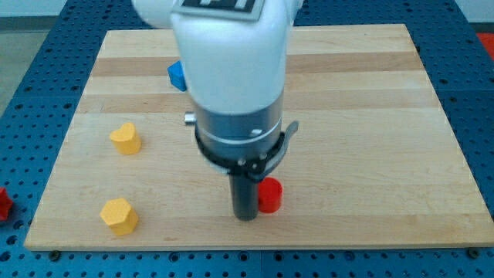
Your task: Move the red circle towards the center right of the board
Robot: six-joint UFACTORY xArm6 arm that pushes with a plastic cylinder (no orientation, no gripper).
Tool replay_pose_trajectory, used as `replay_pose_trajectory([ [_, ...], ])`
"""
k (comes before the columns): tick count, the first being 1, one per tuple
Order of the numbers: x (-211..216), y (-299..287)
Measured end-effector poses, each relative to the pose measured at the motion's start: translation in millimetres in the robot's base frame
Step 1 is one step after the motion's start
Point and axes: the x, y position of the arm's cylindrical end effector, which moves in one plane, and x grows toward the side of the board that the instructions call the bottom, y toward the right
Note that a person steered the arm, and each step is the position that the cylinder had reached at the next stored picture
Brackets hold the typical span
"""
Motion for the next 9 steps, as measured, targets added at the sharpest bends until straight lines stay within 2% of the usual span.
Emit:
replay_pose_trajectory([
  [1,-29.8,5.6],
  [2,-22.5,11.2],
  [3,3.7,15.3],
  [4,-0.1,39.6],
  [5,-62.2,54.1],
  [6,-74.6,53.9],
  [7,-75.4,3.7],
  [8,-102.8,64.5],
  [9,-107.9,157.8],
])
